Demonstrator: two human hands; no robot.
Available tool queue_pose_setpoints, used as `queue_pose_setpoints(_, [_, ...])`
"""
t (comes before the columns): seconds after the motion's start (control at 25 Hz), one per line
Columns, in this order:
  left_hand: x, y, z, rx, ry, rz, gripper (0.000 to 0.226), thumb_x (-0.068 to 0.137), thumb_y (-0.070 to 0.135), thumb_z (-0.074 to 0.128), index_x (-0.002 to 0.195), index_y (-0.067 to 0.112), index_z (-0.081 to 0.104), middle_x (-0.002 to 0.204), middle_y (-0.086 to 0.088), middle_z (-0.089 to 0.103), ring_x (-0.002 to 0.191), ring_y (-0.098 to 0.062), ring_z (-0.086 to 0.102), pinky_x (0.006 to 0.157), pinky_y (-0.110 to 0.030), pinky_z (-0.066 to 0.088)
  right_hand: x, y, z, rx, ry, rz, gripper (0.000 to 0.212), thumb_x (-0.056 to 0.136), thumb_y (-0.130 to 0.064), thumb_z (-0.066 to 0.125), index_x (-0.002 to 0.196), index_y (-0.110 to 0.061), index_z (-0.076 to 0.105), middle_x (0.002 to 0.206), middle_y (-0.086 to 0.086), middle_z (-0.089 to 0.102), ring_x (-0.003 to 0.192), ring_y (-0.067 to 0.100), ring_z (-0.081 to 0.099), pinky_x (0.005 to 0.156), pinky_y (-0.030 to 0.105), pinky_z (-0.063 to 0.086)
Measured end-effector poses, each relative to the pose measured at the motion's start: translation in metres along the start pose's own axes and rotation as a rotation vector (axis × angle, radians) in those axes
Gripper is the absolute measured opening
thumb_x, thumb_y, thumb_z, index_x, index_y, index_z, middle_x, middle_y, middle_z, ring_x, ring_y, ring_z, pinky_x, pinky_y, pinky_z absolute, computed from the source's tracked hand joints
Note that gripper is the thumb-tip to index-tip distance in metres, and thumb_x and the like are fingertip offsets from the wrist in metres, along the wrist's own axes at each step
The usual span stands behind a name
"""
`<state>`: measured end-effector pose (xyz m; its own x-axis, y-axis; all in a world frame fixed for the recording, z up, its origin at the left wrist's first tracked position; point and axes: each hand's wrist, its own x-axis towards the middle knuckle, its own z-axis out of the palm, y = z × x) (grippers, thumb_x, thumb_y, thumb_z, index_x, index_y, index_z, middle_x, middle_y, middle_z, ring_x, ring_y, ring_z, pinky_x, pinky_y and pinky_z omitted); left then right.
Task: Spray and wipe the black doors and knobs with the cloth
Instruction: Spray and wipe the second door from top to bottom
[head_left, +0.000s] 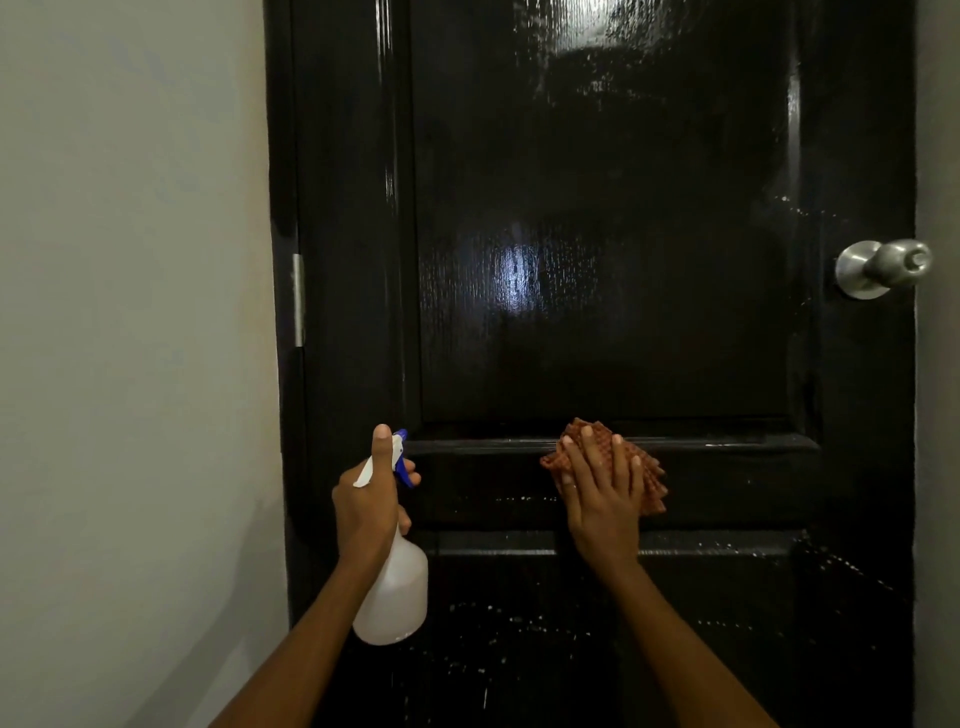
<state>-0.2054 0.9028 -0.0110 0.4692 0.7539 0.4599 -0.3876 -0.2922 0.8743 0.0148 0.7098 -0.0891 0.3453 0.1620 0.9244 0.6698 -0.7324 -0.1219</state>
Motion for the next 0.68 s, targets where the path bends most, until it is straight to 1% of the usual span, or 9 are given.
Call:
queue_pose_setpoints(0.04, [0.0,-0.001,-0.005,0.007,0.011,0.006,0.069,0.09,0.066,0.038,0.086,0.005,0.071,0.078,-0.011,0.073,0.042,-0.019,0.053,0.037,-0.023,0.043,0.002,-0.021,0.006,0.015,-0.023,-0.069,0.058,0.107,-0.043,0.036,0.163,-0.033,0.026,0.173,-0.005,0.014,0.16,0.028,0.004,0.128,0.049,-0.002])
queue_pose_setpoints(0.08, [0.001,-0.001,-0.01,0.015,0.021,0.009,0.068,0.091,0.065,0.038,0.086,0.005,0.071,0.079,-0.011,0.073,0.042,-0.02,0.053,0.038,-0.024,0.043,0.007,-0.043,0.013,0.019,-0.05,-0.178,0.058,0.107,-0.043,0.039,0.162,-0.032,0.028,0.173,-0.006,0.015,0.16,0.028,0.006,0.128,0.049,-0.001])
queue_pose_setpoints(0.16, [0.003,0.0,-0.021,0.038,0.045,0.002,0.065,0.095,0.062,0.038,0.086,0.007,0.071,0.078,-0.01,0.073,0.044,-0.022,0.054,0.039,-0.025,0.044,0.02,-0.085,0.025,0.018,-0.094,-0.358,0.059,0.105,-0.041,0.047,0.161,-0.032,0.031,0.171,-0.008,0.017,0.16,0.027,0.009,0.128,0.046,-0.007])
queue_pose_setpoints(0.24, [0.005,-0.002,-0.028,0.049,0.057,-0.007,0.065,0.096,0.063,0.038,0.087,0.007,0.071,0.079,-0.01,0.073,0.045,-0.024,0.055,0.04,-0.025,0.044,0.028,-0.106,0.032,0.025,-0.124,-0.411,0.061,0.104,-0.041,0.05,0.161,-0.033,0.03,0.17,-0.009,0.02,0.159,0.023,0.009,0.128,0.043,-0.01])
queue_pose_setpoints(0.36, [0.006,-0.007,-0.03,0.055,0.054,-0.021,0.066,0.095,0.064,0.038,0.089,0.007,0.071,0.082,-0.011,0.073,0.047,-0.026,0.055,0.041,-0.025,0.044,0.028,-0.092,0.03,0.026,-0.11,-0.423,0.058,0.103,-0.039,0.047,0.159,-0.032,0.033,0.168,-0.008,0.028,0.157,0.022,0.018,0.129,0.041,-0.001])
queue_pose_setpoints(0.44, [0.005,-0.012,-0.028,0.055,0.052,-0.036,0.065,0.096,0.062,0.038,0.089,0.006,0.071,0.082,-0.011,0.073,0.046,-0.024,0.054,0.04,-0.025,0.044,0.024,-0.063,0.021,0.031,-0.086,-0.394,0.054,0.104,-0.039,0.045,0.157,-0.031,0.039,0.167,-0.007,0.032,0.155,0.024,0.026,0.129,0.042,0.005])
queue_pose_setpoints(0.52, [0.003,-0.016,-0.025,0.044,0.044,-0.052,0.065,0.097,0.061,0.038,0.088,0.005,0.07,0.082,-0.012,0.073,0.046,-0.024,0.054,0.04,-0.025,0.044,0.015,-0.033,0.013,0.045,-0.052,-0.31,0.052,0.105,-0.039,0.043,0.156,-0.031,0.041,0.167,-0.007,0.032,0.156,0.026,0.026,0.129,0.045,0.009])
queue_pose_setpoints(0.6, [0.0,-0.018,-0.025,0.032,0.034,-0.059,0.066,0.095,0.063,0.039,0.088,0.005,0.07,0.083,-0.014,0.073,0.047,-0.024,0.054,0.04,-0.025,0.044,0.003,-0.02,0.009,0.065,-0.02,-0.17,0.052,0.107,-0.04,0.039,0.158,-0.03,0.039,0.168,-0.006,0.029,0.158,0.025,0.018,0.129,0.046,0.008])
queue_pose_setpoints(0.68, [-0.002,-0.017,-0.028,0.024,0.03,-0.059,0.07,0.09,0.066,0.039,0.091,0.004,0.07,0.084,-0.014,0.073,0.047,-0.023,0.055,0.039,-0.024,0.044,-0.006,-0.027,0.012,0.076,0.007,0.018,0.054,0.107,-0.04,0.036,0.16,-0.029,0.034,0.171,-0.002,0.022,0.16,0.026,0.006,0.129,0.044,0.001])
